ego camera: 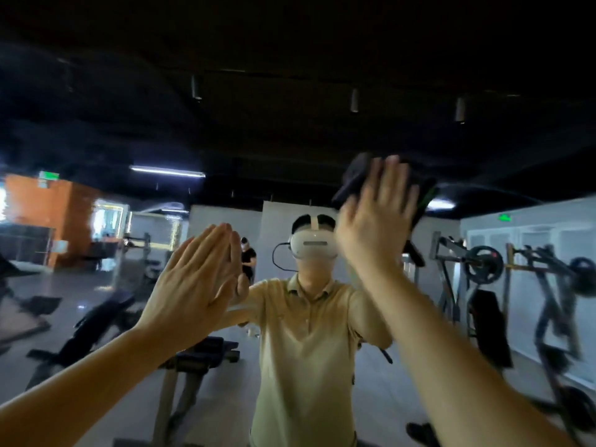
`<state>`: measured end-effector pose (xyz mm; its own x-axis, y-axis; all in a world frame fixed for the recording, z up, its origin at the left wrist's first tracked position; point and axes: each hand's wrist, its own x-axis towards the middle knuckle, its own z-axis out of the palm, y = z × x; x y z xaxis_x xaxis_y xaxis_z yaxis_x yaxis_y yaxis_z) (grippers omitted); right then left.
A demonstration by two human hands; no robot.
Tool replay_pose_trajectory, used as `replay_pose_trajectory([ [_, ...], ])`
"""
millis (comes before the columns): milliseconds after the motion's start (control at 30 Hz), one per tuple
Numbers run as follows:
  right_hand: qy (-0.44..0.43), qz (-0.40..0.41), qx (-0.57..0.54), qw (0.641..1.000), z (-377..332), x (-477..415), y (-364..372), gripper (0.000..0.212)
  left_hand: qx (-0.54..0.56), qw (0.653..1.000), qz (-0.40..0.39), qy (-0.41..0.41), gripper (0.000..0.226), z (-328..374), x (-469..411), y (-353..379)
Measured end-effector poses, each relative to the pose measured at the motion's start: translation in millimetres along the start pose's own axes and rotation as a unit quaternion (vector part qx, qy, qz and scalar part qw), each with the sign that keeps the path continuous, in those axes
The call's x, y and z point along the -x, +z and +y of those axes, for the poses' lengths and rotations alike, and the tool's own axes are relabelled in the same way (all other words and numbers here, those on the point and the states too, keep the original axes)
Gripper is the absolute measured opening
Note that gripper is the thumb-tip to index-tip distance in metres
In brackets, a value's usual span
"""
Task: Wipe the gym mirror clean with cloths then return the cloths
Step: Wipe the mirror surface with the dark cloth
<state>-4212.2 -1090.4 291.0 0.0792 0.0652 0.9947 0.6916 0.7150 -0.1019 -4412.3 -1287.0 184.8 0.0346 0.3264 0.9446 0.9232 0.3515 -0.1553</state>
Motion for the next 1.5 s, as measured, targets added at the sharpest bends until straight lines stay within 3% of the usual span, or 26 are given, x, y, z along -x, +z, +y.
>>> replay_pose_trajectory([
  [67, -0.132, -0.038, -0.017, 0.99, -43.2, 34.2, 9.9, 0.064, 0.043, 0.998, 0.017, -0.048, 0.069, 9.0, -2.5, -6.5],
  [133, -0.333, -0.126, -0.042, 0.934, -85.0, 97.1, 15.8, 0.062, 0.068, 0.993, 0.049, -0.083, 0.065, 14.5, -6.3, -9.4],
  [200, -0.456, -0.166, -0.026, 0.874, -72.6, 114.2, 12.8, 0.061, 0.07, 0.992, 0.053, -0.091, 0.064, 14.0, -8.0, -7.8],
  [233, -0.462, -0.164, -0.02, 0.871, -56.1, 106.5, 8.5, 0.062, 0.068, 0.993, 0.04, -0.09, 0.066, 12.1, -7.9, -5.9],
  [300, -0.376, -0.145, -0.004, 0.915, -16.9, 84.3, -4.5, 0.064, 0.052, 0.995, -0.005, -0.081, 0.078, 7.3, -5.5, -0.7],
  [400, -0.107, -0.081, 0.035, 0.99, 41.9, 31.6, -19.0, 0.065, -0.003, 0.998, -0.043, -0.049, 0.083, 1.2, -1.0, 9.3],
  [467, 0.044, -0.056, 0.031, 0.997, 52.5, 8.0, -20.7, 0.066, 0.004, 0.998, -0.044, -0.041, 0.083, -2.6, 0.0, 12.8],
  [533, 0.088, -0.04, 0.015, 0.995, 22.9, 9.1, -15.5, 0.066, 0.018, 0.998, -0.043, -0.031, 0.083, -8.6, 0.2, 12.0],
  [633, -0.049, -0.036, 0.007, 0.998, -47.7, 56.8, 2.9, 0.065, 0.034, 0.999, -0.032, -0.005, 0.079, -18.0, 1.0, 5.9],
  [733, -0.219, -0.097, -0.048, 0.97, -106.5, 139.0, 22.5, 0.07, 0.095, 0.994, 0.004, -0.045, 0.067, -20.4, 13.5, 0.6],
  [767, -0.291, -0.136, -0.07, 0.944, -116.9, 170.8, 24.1, 0.071, 0.114, 0.991, 0.023, -0.065, 0.062, -20.2, 23.0, 1.0],
  [833, -0.452, -0.23, -0.074, 0.859, -117.8, 227.0, 19.3, 0.069, 0.124, 0.988, 0.042, -0.081, 0.059, -21.1, 46.2, 3.5],
  [900, -0.547, -0.281, -0.049, 0.787, -95.5, 246.3, 11.2, 0.066, 0.099, 0.992, 0.039, -0.065, 0.063, -24.4, 68.2, 7.3],
  [933, -0.558, -0.273, -0.034, 0.783, -81.7, 238.0, 8.4, 0.067, 0.084, 0.994, 0.034, -0.054, 0.065, -26.7, 76.2, 9.2],
  [967, -0.539, -0.25, -0.018, 0.804, -68.5, 221.3, 5.5, 0.068, 0.069, 0.996, 0.024, -0.047, 0.065, -28.6, 81.3, 11.0],
  [1000, -0.489, -0.219, -0.006, 0.844, -57.1, 198.8, 2.6, 0.069, 0.055, 0.997, 0.009, -0.044, 0.065, -29.8, 84.7, 12.9],
  [1067, -0.32, -0.153, 0.009, 0.935, -34.9, 144.8, -1.4, 0.069, 0.034, 0.998, -0.025, -0.047, 0.068, -29.2, 88.7, 17.3],
  [1100, -0.23, -0.132, 0.018, 0.964, -25.7, 119.6, -3.1, 0.068, 0.025, 0.998, -0.039, -0.05, 0.071, -28.6, 90.0, 19.6],
  [1167, -0.084, -0.098, 0.019, 0.991, -21.8, 89.7, -4.9, 0.067, 0.013, 0.997, -0.054, -0.05, 0.074, -29.3, 91.7, 22.3],
  [1233, -0.018, -0.072, 0.008, 0.997, -47.0, 96.0, 1.1, 0.067, 0.013, 0.997, -0.06, -0.041, 0.074, -33.0, 91.9, 21.6],
  [1300, -0.067, -0.073, -0.016, 0.995, -83.3, 135.9, 12.1, 0.068, 0.022, 0.998, -0.055, -0.031, 0.072, -36.8, 90.4, 19.6],
  [1367, -0.205, -0.129, -0.049, 0.969, -113.9, 204.8, 17.7, 0.072, 0.044, 0.998, -0.039, -0.034, 0.068, -36.3, 91.8, 17.9],
  [1500, -0.468, -0.291, -0.069, 0.832, -95.7, 308.9, -0.5, 0.07, 0.075, 0.996, 0.0, -0.051, 0.066, -23.4, 116.0, 20.4],
])
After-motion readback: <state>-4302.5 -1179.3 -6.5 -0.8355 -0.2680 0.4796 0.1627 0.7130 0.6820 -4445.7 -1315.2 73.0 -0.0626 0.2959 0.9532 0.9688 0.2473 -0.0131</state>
